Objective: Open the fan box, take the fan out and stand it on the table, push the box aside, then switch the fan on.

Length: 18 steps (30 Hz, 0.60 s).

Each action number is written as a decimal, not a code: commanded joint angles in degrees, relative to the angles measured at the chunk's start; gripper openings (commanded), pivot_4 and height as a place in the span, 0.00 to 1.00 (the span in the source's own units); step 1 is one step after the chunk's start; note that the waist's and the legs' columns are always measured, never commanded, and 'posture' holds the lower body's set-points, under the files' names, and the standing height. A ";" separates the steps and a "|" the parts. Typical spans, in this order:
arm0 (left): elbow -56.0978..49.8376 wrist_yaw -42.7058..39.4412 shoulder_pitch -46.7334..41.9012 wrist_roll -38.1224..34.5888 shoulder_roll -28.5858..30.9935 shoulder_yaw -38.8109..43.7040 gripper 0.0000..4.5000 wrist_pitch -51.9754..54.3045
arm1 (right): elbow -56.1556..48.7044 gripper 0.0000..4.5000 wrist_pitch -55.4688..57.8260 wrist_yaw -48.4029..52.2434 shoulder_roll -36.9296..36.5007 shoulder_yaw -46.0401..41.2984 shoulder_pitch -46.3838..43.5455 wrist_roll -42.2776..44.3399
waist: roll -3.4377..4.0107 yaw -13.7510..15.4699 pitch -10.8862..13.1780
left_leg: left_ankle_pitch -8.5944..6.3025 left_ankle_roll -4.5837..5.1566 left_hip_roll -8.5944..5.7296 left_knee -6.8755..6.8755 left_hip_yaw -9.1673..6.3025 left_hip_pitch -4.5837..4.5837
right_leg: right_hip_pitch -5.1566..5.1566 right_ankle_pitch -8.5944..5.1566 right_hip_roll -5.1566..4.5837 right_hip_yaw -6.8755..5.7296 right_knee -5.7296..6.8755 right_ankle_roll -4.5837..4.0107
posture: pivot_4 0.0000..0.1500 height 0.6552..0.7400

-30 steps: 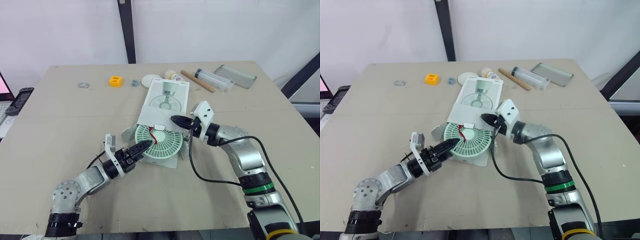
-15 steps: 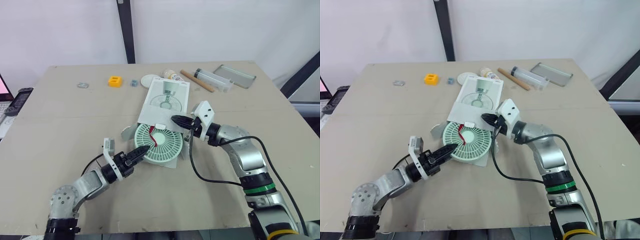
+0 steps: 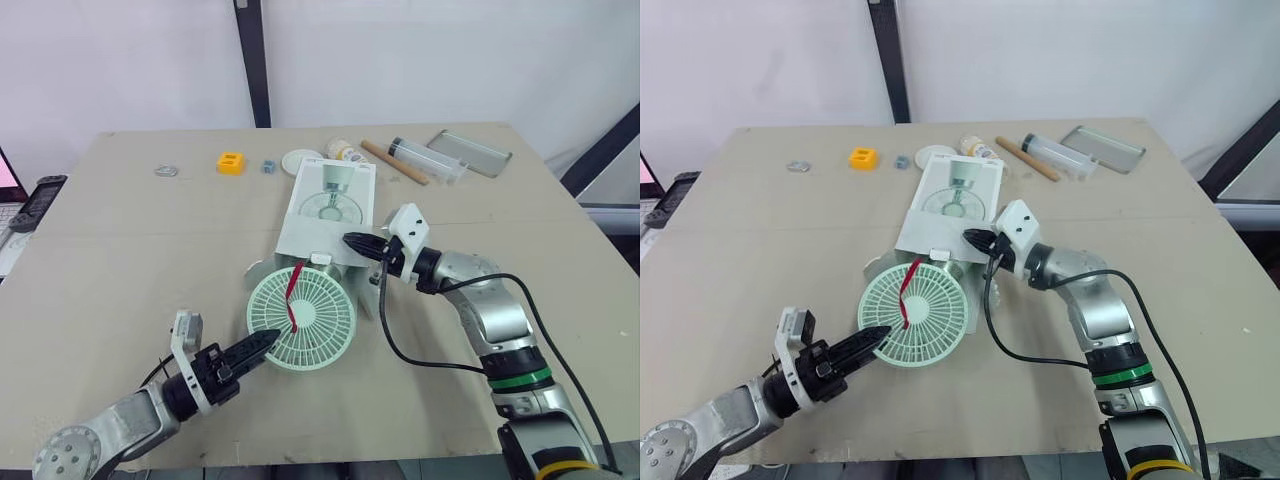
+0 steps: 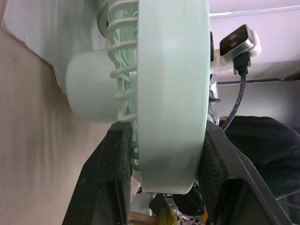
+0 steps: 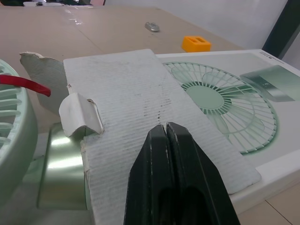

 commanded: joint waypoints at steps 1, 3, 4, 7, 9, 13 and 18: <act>-1.11 -0.09 1.36 1.35 0.36 -1.20 0.31 -1.47 | 1.00 0.00 -0.01 0.25 0.18 0.54 0.05 -0.73 | 0.00 0.01 0.00 | 0.00 0.00 0.00 0.00 0.00 0.00 | 0.00 0.00 0.00 -0.01 0.00 0.00 | 1.00 1.00; -0.80 -0.31 1.14 2.44 -0.02 -2.27 0.31 -2.05 | 1.08 0.00 -0.16 0.32 0.33 0.68 0.10 -0.75 | 0.00 0.01 0.00 | 0.00 0.00 -0.01 0.00 0.00 0.00 | 0.03 0.00 0.00 -0.01 -0.01 0.00 | 1.00 1.00; -0.63 -0.34 0.92 2.86 -0.19 -2.87 0.31 -2.27 | 1.10 0.00 -0.19 0.37 0.38 0.71 0.08 -0.73 | 0.00 0.02 0.00 | 0.00 0.00 -0.01 0.00 0.00 0.01 | 0.04 0.00 0.00 -0.01 -0.01 0.00 | 1.00 1.00; -0.28 -0.39 0.80 3.70 -0.19 -3.96 0.31 -2.67 | 1.28 0.00 -0.36 0.51 0.41 0.70 0.00 -0.70 | 0.00 0.03 0.00 | 0.00 0.00 -0.01 0.00 0.00 0.03 | 0.07 0.00 0.00 -0.02 -0.01 0.00 | 1.00 1.00; -0.25 -0.57 1.18 4.00 0.01 -4.34 0.31 -2.90 | 1.39 0.00 -0.51 0.60 0.34 0.67 0.00 -0.72 | 0.00 0.03 0.00 | 0.00 0.00 -0.01 0.00 0.00 0.05 | 0.08 0.00 0.00 -0.02 -0.01 0.00 | 1.00 1.00; -0.32 -1.62 1.56 5.63 0.90 -4.64 0.31 -2.68 | 1.31 0.00 -0.56 0.71 0.30 0.68 0.17 -0.67 | 0.00 0.03 0.00 | 0.00 0.01 -0.01 0.00 0.00 0.05 | 0.09 0.00 0.00 -0.02 -0.01 0.00 | 1.00 1.00; -0.64 -4.01 0.36 9.42 2.92 -4.87 0.73 -1.59 | 1.48 0.00 -0.72 0.83 0.45 0.75 0.08 -0.56 | 0.01 0.00 0.00 | 0.00 0.01 -0.01 -0.01 0.00 0.06 | 0.08 0.00 0.02 -0.01 -0.02 0.00 | 1.00 1.00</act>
